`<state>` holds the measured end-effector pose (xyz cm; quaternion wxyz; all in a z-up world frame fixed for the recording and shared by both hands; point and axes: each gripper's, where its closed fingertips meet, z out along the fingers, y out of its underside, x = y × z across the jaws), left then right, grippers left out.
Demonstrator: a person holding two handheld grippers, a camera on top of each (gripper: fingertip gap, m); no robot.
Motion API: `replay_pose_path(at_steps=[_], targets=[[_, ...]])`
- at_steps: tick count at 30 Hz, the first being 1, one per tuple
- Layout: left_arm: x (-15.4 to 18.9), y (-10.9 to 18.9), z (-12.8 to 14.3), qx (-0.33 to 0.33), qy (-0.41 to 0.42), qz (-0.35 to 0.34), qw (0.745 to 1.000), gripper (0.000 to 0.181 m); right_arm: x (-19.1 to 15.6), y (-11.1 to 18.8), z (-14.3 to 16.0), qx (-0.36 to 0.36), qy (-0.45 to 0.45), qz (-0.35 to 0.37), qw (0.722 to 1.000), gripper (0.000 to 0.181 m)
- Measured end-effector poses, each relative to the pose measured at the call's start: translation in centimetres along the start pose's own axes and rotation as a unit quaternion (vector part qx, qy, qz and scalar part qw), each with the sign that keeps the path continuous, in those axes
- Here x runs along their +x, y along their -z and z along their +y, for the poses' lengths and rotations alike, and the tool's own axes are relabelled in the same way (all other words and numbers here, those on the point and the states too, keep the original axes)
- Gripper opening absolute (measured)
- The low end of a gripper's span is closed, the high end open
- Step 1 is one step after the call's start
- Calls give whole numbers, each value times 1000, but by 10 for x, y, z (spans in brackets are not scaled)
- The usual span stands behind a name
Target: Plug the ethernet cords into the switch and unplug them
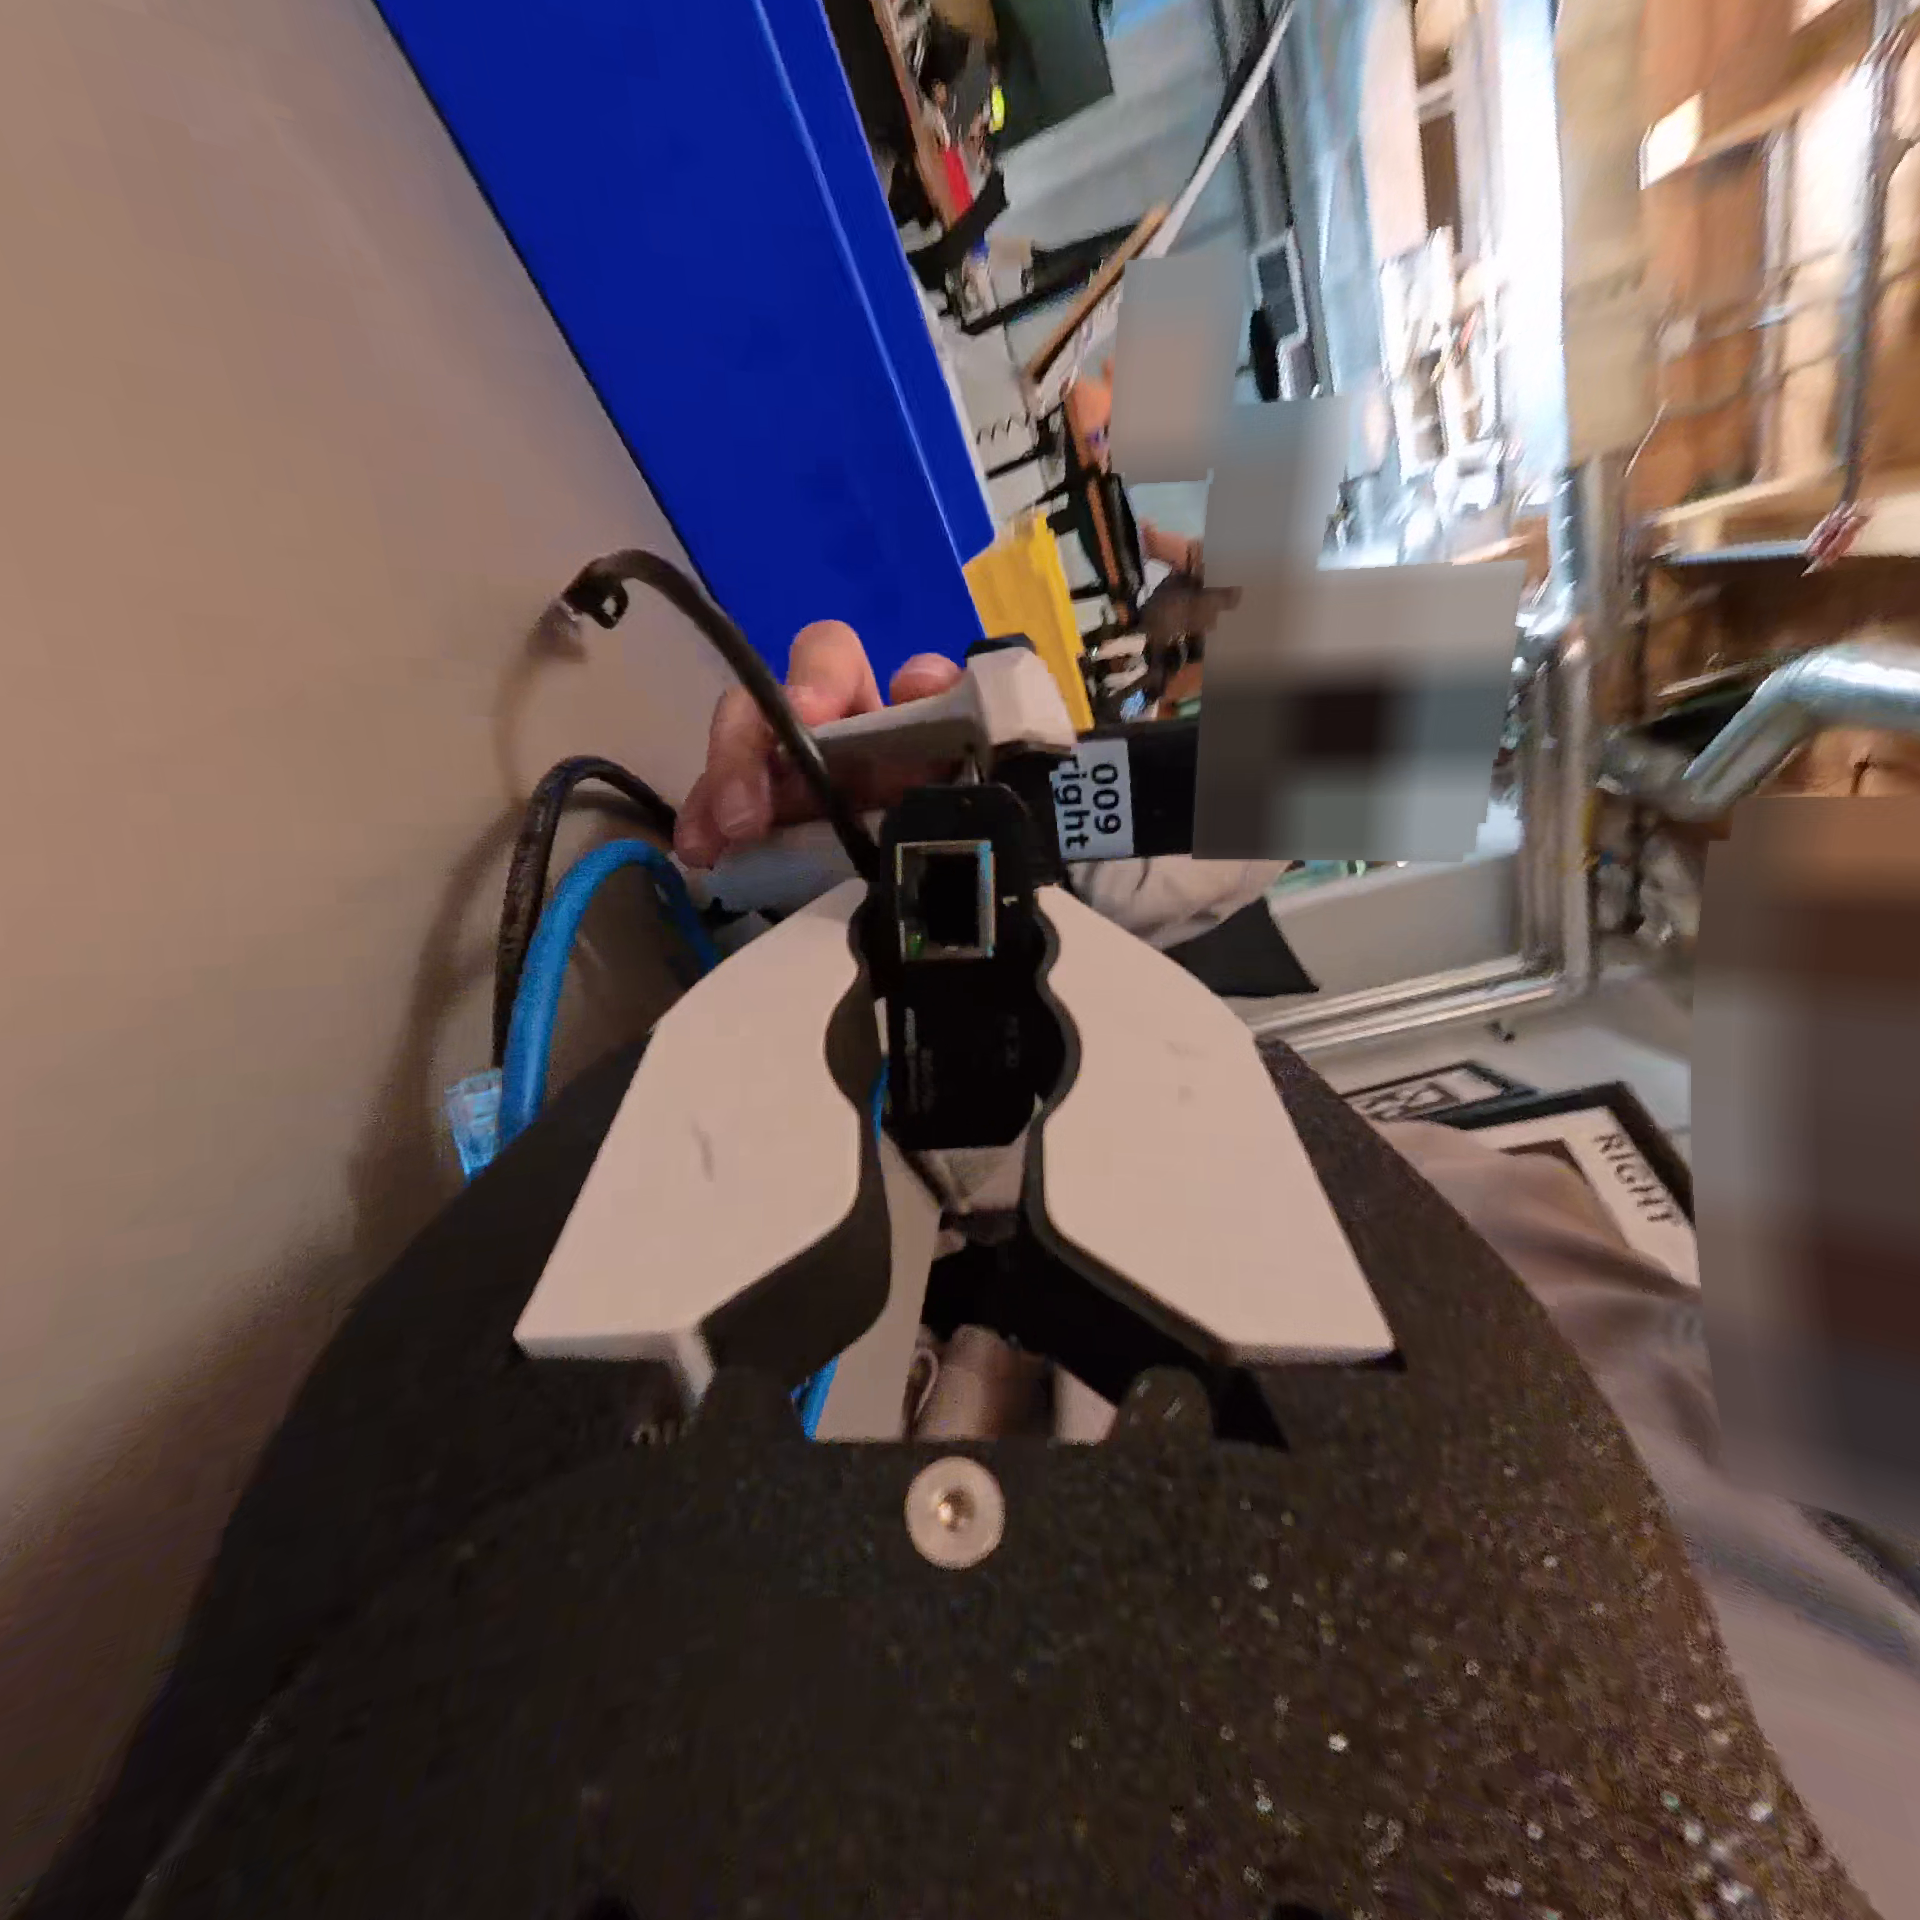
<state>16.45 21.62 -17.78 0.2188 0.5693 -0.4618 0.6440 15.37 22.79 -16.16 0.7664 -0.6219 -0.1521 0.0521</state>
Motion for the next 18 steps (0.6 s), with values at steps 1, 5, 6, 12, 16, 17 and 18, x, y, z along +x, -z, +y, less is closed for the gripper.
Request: replay_pose_path(at_steps=[1,5,6,12,16,17,18], targets=[[-1,-1,0,8,6,4,1000,23,1,1,-2,8,1,3,1000,56],[-4,0,-4,28,2,-27,999,23,-2,-2,8,-27,65,6,997,55],[-5,0,-5,34,9,-31,999,23,0,-2,11,-40,81,14,996,58],[-3,-1,-6,50,19,-9,999,24,5,-4,24,-93,88,29,991,64],[-5,-2,-8,68,34,4,997,23,6,-3,27,-106,79,26,991,61],[-5,-2,-8,67,27,5,997,23,6,-4,28,-110,82,26,990,62],[-4,-1,-7,65,17,3,998,23,5,-4,27,-112,85,25,990,62]])
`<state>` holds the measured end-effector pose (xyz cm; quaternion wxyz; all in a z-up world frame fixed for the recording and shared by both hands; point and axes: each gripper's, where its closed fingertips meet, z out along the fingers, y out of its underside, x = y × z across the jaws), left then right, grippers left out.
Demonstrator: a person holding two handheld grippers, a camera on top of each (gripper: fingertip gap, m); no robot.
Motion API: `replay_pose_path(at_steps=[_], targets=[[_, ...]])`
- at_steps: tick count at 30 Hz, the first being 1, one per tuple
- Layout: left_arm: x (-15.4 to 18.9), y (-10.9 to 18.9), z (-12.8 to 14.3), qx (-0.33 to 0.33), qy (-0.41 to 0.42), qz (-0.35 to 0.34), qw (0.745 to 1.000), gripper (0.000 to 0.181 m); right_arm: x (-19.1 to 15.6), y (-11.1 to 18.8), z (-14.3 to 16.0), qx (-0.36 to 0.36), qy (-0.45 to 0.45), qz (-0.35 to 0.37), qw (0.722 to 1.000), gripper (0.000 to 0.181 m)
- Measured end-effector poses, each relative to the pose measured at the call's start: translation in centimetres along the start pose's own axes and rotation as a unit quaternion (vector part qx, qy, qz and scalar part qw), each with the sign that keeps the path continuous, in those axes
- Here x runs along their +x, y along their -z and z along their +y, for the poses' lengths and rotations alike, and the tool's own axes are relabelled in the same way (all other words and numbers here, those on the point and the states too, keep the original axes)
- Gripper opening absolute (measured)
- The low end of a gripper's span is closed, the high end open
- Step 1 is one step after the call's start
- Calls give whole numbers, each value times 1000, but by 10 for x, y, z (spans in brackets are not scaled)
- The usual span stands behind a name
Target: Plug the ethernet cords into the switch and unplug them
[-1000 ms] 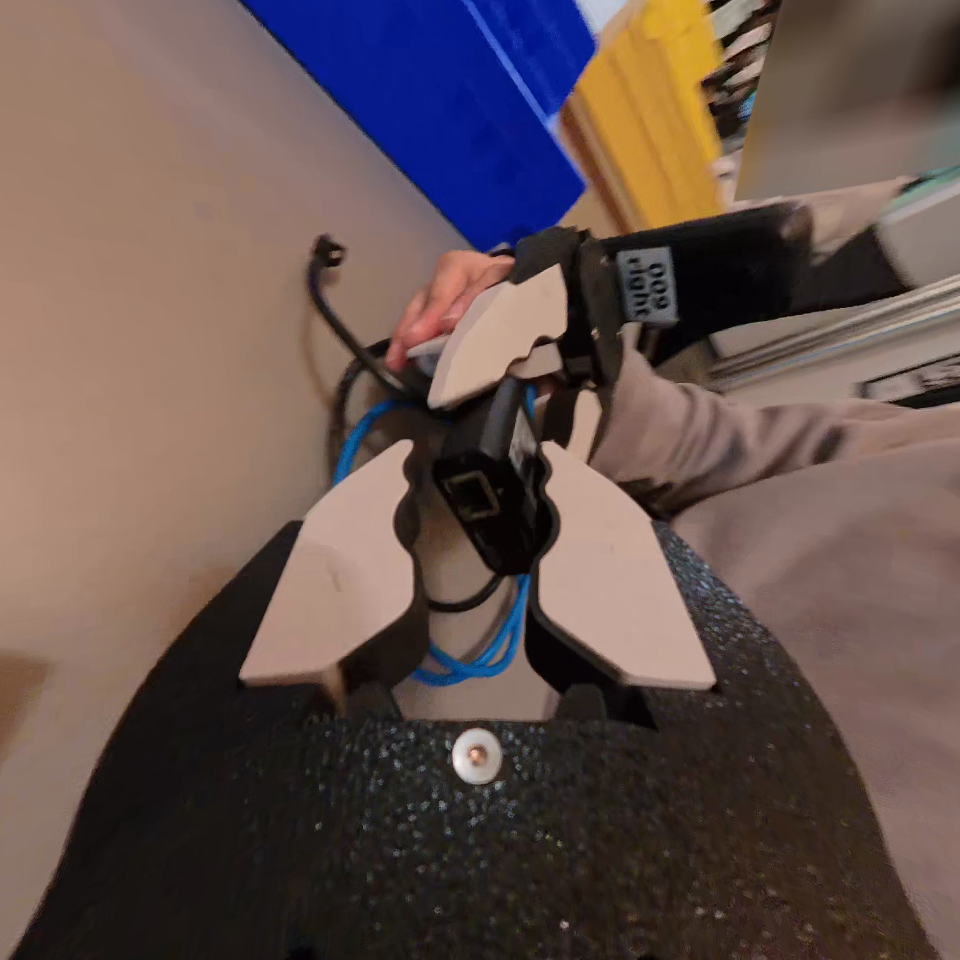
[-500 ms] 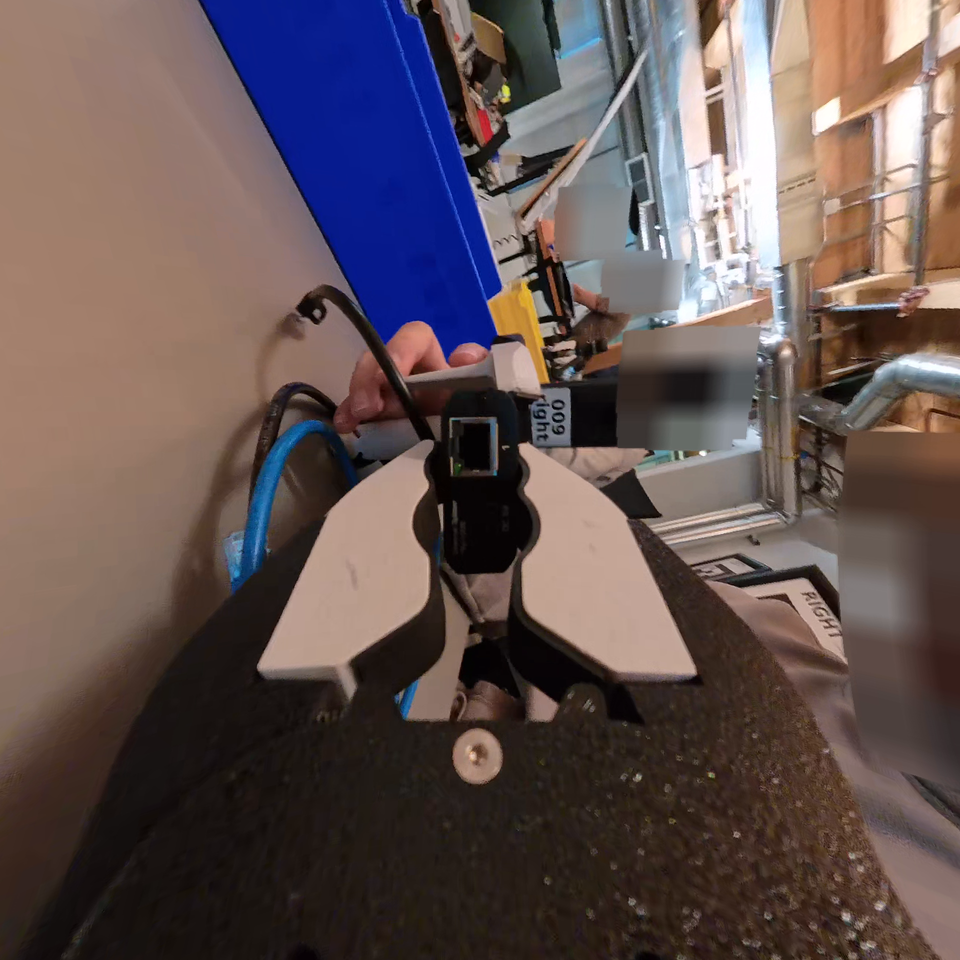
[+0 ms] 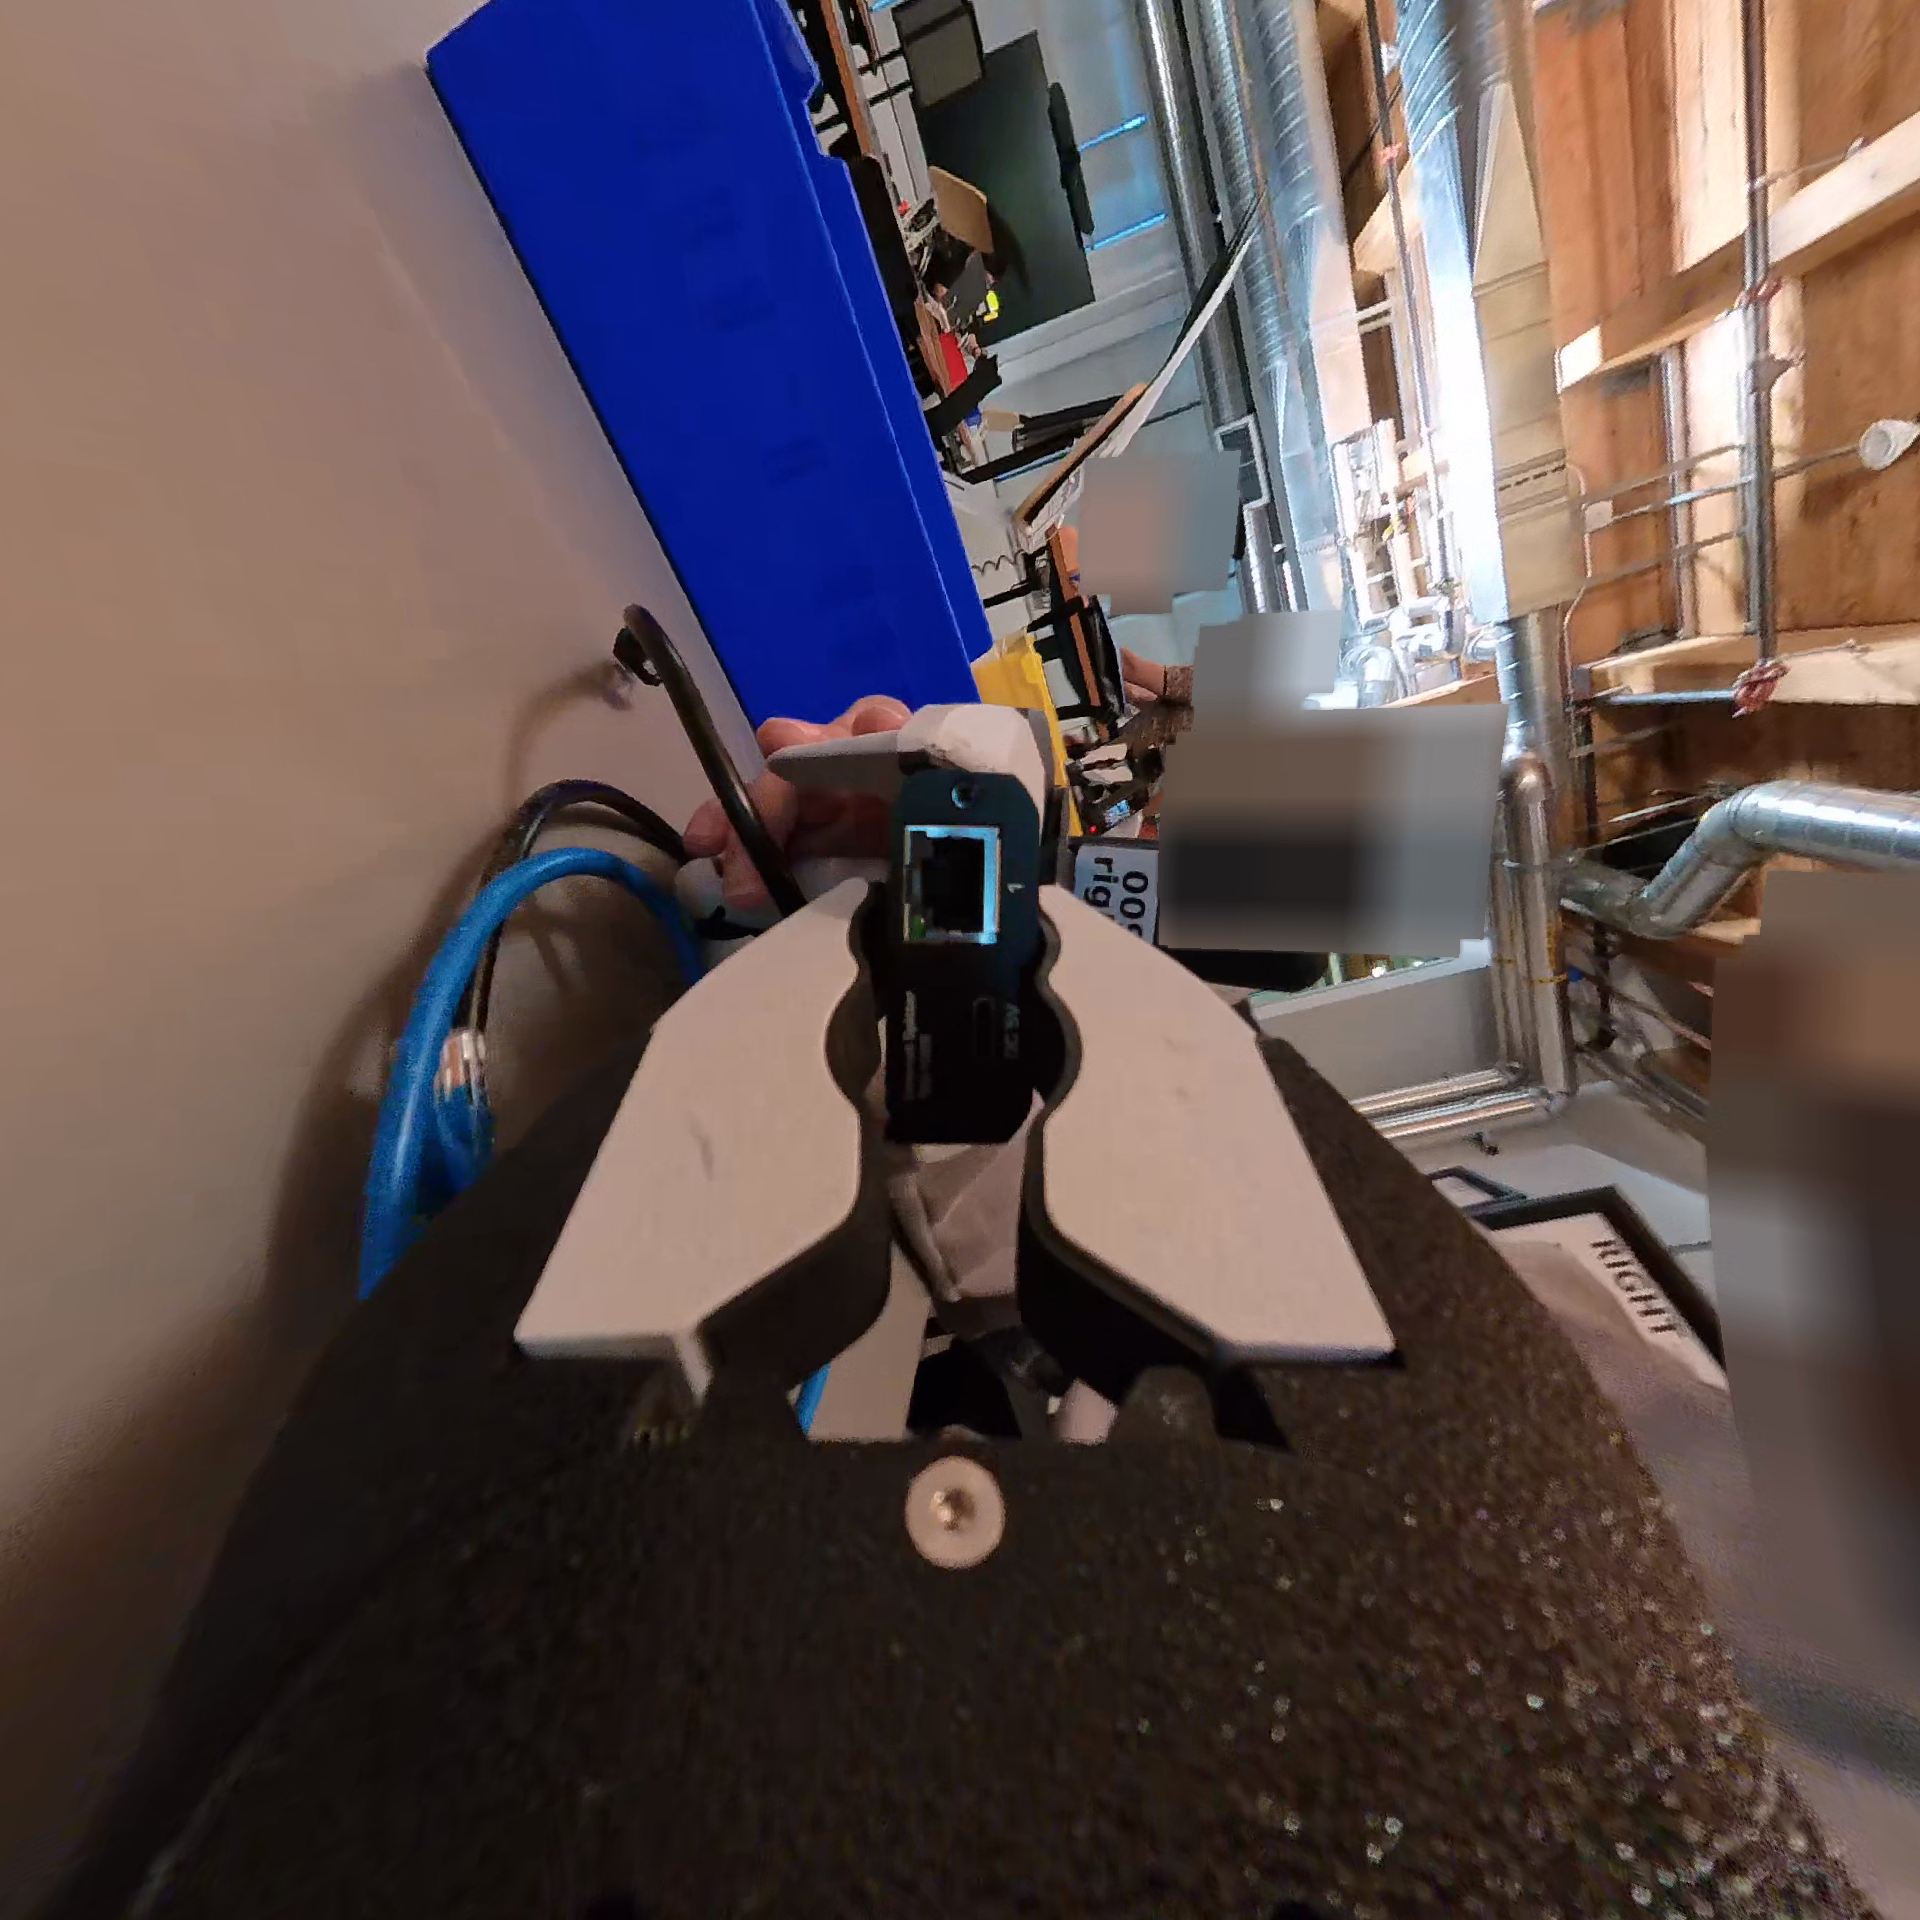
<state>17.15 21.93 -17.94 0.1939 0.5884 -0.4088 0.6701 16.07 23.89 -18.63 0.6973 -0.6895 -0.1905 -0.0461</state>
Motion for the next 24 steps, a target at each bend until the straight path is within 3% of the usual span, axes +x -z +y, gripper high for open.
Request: replay_pose_path(at_steps=[5,8,12,17,24], targets=[[1,4,5,-13,-102,-47,994,25,-4,-1,-1,-9,2,-10,1000,62],[-1,9,4,-13,-200,-89,976,31,-3,0,-1,-10,-26,-17,999,62],[4,23,2,-7,-330,-144,933,39,4,5,2,-2,-51,-16,999,62],[13,45,-1,33,-418,-174,891,44,18,16,-2,28,-85,3,996,62],[-29,73,2,26,-515,-276,811,60,27,26,-2,35,-109,25,993,62]])
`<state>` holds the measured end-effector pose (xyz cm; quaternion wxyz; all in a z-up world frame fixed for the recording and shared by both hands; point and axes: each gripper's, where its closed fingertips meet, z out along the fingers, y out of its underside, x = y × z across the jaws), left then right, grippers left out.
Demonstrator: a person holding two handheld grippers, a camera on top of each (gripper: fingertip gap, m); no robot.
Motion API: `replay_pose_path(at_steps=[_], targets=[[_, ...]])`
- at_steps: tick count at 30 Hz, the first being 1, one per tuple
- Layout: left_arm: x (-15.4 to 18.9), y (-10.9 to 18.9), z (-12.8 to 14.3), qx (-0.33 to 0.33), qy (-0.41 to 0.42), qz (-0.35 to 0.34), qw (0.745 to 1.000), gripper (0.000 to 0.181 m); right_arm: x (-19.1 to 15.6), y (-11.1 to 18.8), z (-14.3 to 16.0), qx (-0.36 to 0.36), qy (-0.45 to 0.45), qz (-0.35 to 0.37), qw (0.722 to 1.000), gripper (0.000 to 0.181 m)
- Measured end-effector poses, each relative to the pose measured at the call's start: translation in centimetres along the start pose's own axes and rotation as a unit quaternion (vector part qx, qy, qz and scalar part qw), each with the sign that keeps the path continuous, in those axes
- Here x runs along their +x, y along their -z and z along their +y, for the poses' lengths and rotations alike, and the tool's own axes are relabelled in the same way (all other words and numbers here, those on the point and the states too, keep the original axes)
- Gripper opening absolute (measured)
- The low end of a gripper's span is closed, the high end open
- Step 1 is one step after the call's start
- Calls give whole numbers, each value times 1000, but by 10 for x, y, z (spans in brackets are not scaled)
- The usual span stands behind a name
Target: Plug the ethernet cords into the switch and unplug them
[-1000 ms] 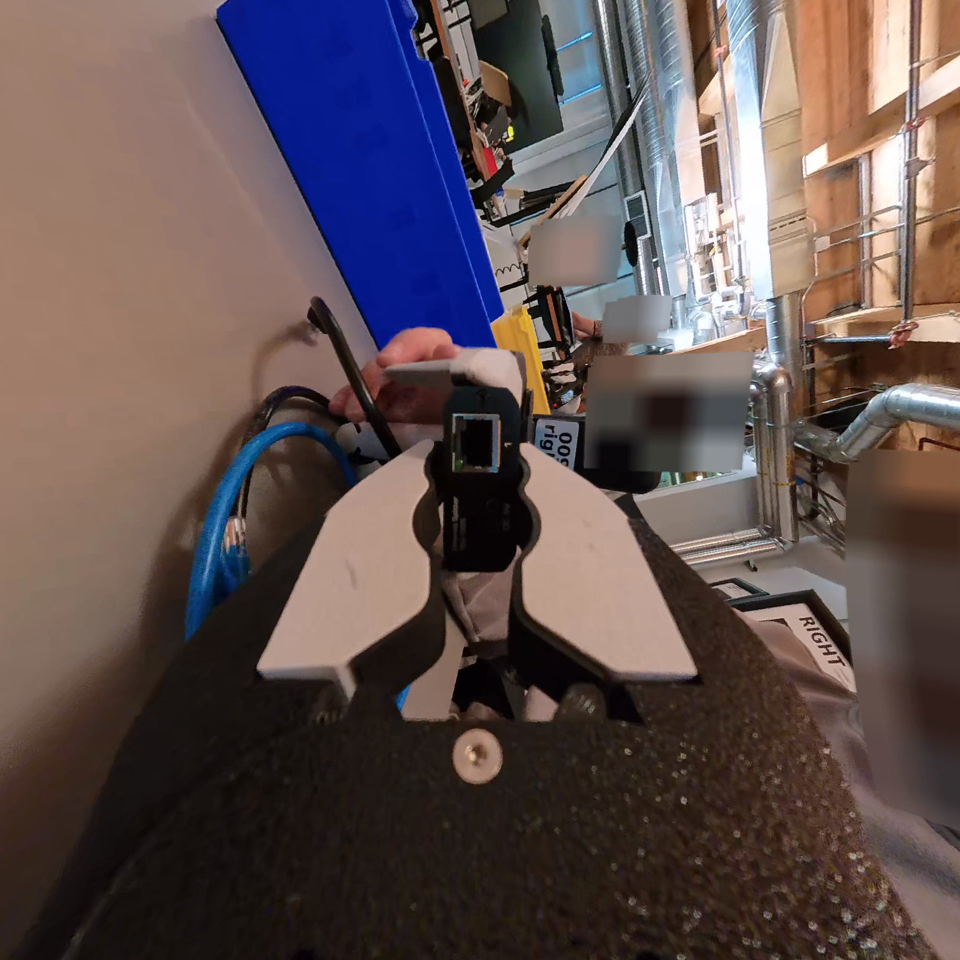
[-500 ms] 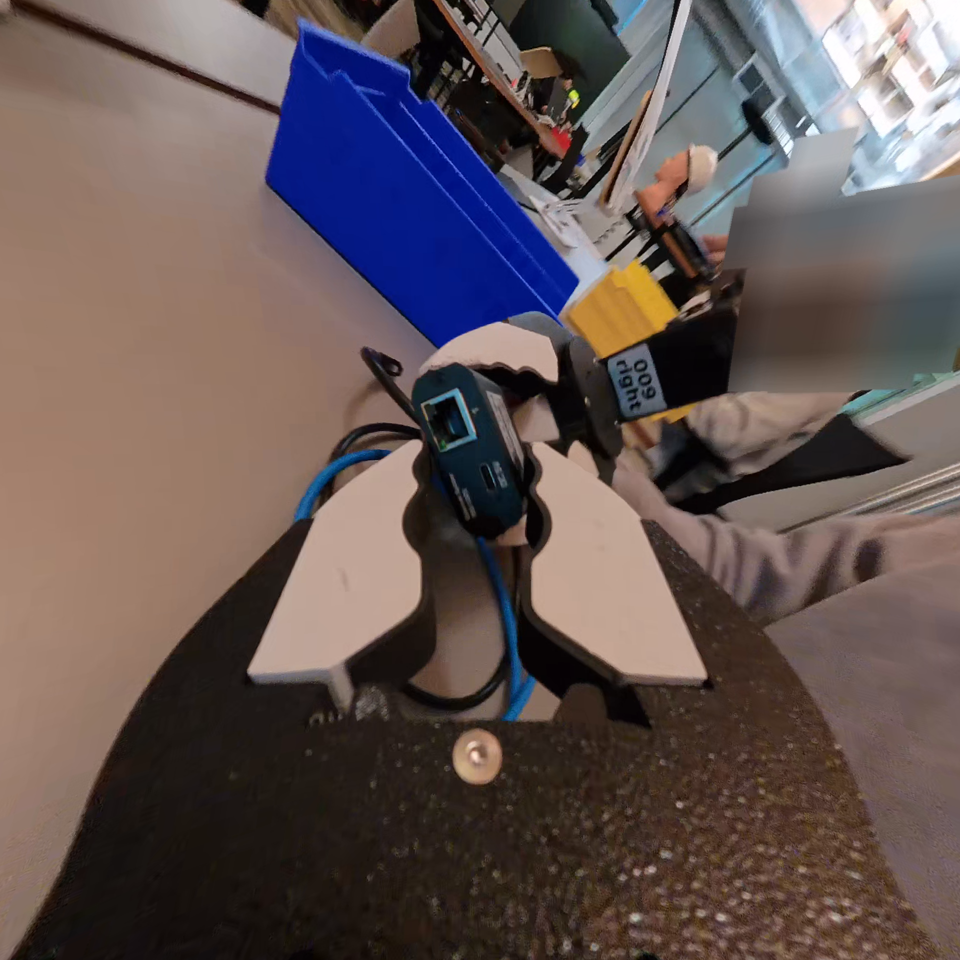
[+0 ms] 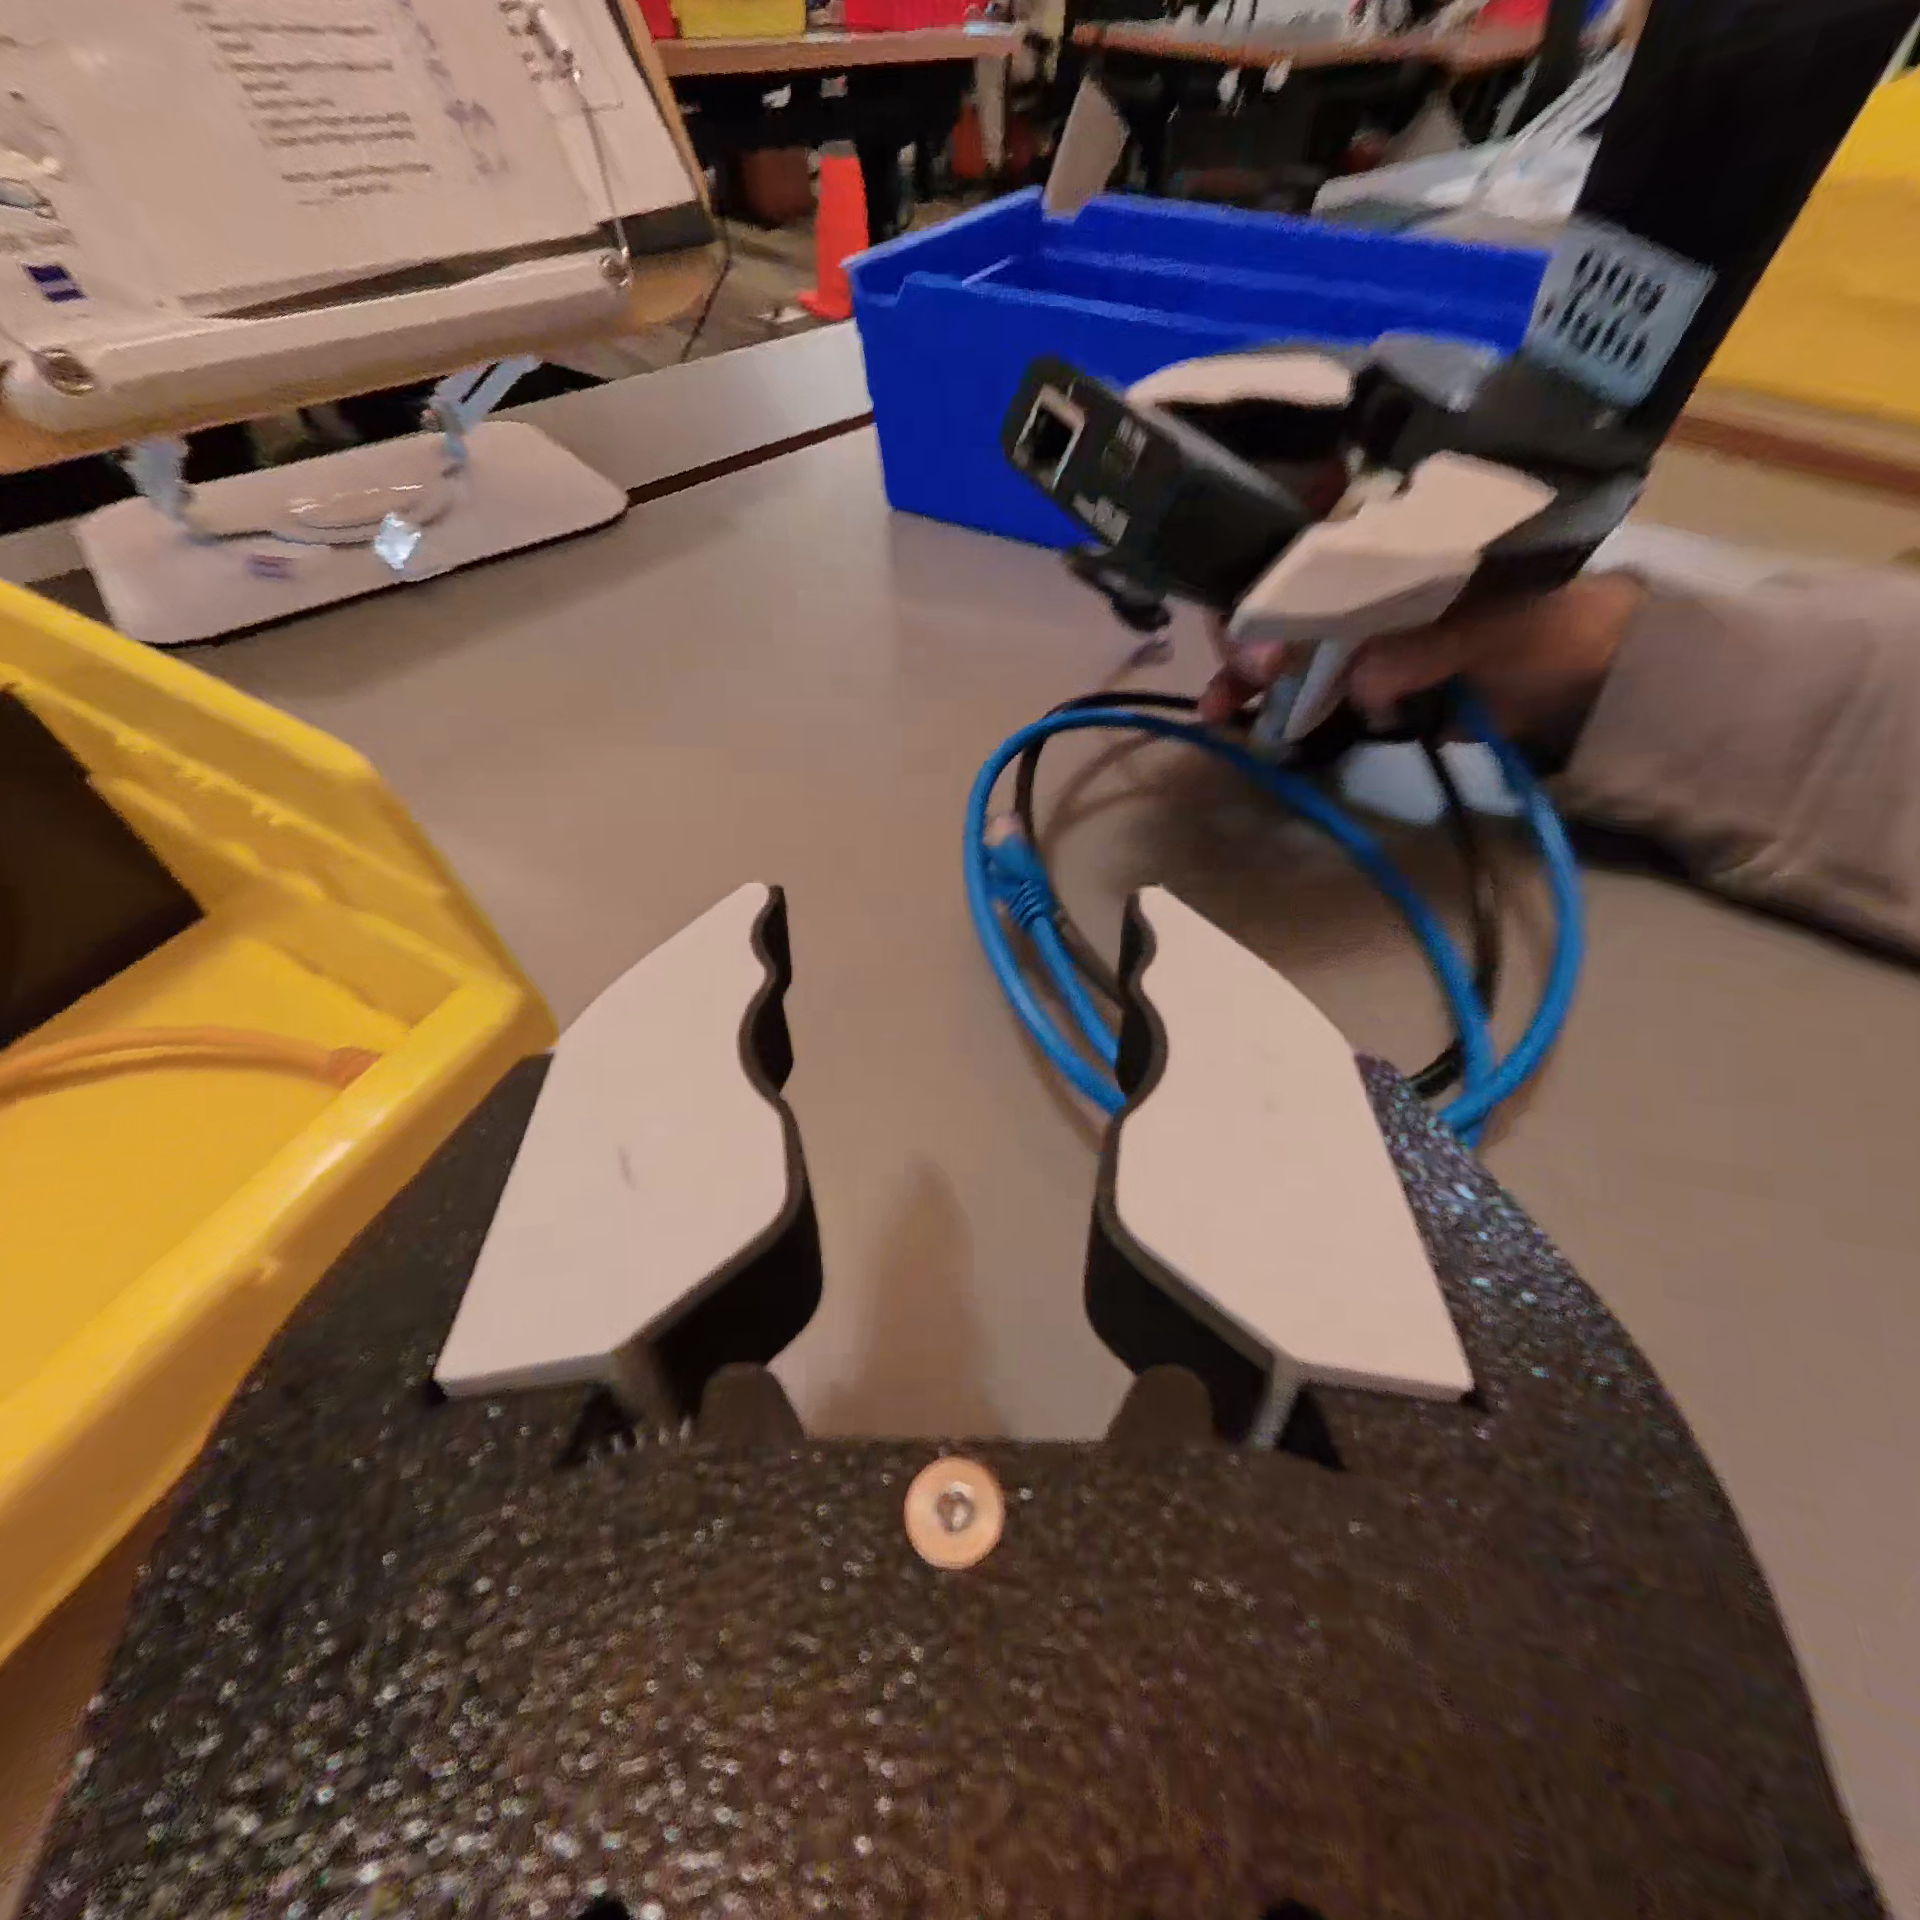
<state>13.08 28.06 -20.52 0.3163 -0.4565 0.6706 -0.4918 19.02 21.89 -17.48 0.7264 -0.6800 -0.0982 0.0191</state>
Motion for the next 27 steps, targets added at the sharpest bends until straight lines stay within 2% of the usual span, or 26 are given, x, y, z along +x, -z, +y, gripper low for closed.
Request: replay_pose_path(at_steps=[4,7,12,16,27], targets=[[-12,-3,14,-33,-56,-45,997,72,1,-1,1,-4,-5,1,1000,62],[-21,-1,19,-40,-76,-67,994,73,4,-1,1,-5,-12,5,1000,62],[-32,10,16,12,-16,-98,995,76,7,-1,1,-3,-28,4,1000,62],[-32,19,8,50,-34,-122,991,72,5,-3,4,-14,-18,5,1000,62],[-41,18,11,39,3,-128,991,69,6,-3,3,-12,-26,2,1000,62]])
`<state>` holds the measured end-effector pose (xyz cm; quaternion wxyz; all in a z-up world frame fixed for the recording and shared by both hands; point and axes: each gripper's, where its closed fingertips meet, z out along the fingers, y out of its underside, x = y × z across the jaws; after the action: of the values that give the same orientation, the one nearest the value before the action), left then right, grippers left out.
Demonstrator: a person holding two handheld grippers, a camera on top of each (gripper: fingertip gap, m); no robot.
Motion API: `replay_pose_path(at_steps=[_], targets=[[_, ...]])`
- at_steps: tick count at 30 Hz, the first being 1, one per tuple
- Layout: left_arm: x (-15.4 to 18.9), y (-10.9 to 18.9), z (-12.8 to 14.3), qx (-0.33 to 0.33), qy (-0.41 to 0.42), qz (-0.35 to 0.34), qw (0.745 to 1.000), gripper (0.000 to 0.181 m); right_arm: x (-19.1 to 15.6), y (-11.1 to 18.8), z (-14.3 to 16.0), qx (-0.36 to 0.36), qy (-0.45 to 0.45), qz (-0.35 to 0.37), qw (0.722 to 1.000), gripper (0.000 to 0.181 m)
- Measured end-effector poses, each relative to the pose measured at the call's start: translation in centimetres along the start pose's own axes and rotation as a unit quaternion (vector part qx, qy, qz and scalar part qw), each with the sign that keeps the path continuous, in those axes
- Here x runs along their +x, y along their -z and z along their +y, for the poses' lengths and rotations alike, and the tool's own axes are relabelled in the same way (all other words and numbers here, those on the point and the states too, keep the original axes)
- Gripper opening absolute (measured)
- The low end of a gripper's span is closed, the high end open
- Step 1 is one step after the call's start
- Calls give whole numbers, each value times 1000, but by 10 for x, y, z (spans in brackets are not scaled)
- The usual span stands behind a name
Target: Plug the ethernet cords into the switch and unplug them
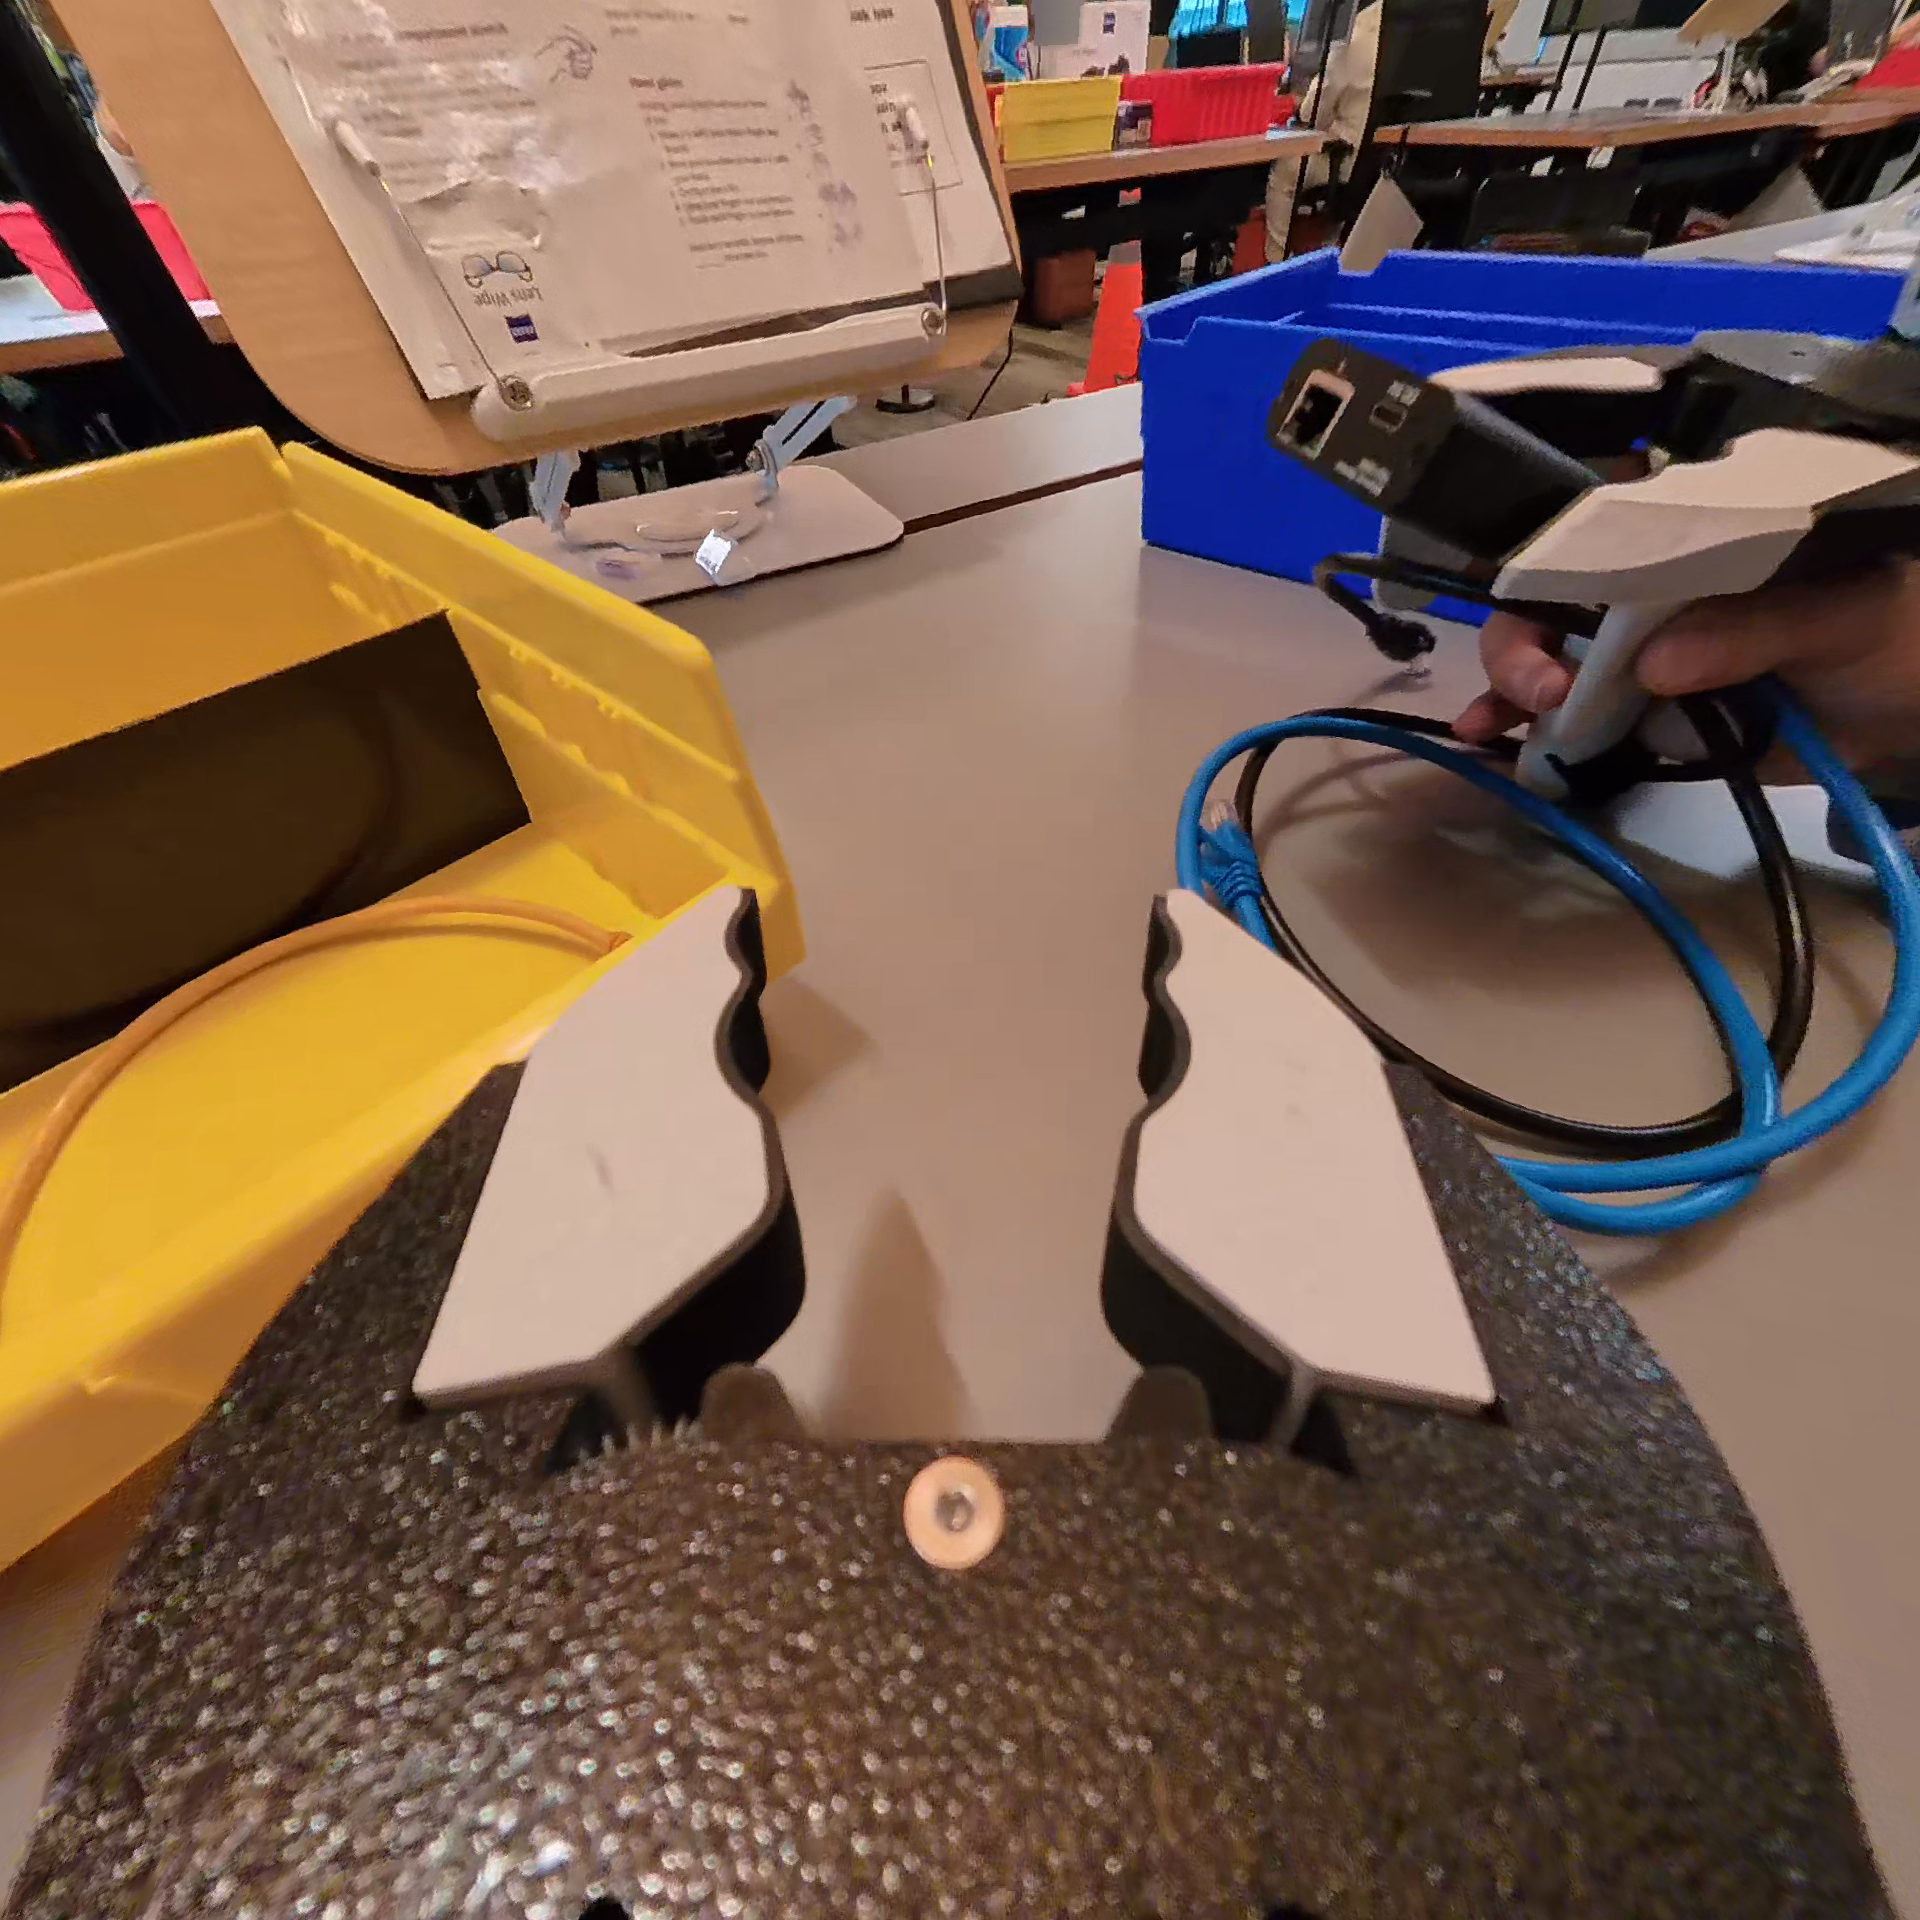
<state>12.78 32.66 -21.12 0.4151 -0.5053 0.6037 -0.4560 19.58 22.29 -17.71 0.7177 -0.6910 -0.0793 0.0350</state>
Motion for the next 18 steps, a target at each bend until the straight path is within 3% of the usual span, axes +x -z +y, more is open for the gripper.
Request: replay_pose_path(at_steps=[3,6,8,11,15,18], targets=[[-14,16,-16,21,8,-12,1000,59,1,0,0,1,-4,0,1000,62],[-59,43,-44,19,5,-67,998,51,1,1,-2,7,-7,0,1000,62],[-92,55,-56,-8,15,-98,995,48,1,2,-2,7,-6,-3,1000,62],[-130,54,-55,-107,40,-120,986,46,-1,1,-1,3,-3,-6,1000,62],[-128,17,-35,-271,-36,-5,962,47,-2,-1,0,-2,-2,-10,1000,62],[-129,-23,-13,-346,-232,75,906,48,-1,0,0,2,-3,-12,1000,62]])
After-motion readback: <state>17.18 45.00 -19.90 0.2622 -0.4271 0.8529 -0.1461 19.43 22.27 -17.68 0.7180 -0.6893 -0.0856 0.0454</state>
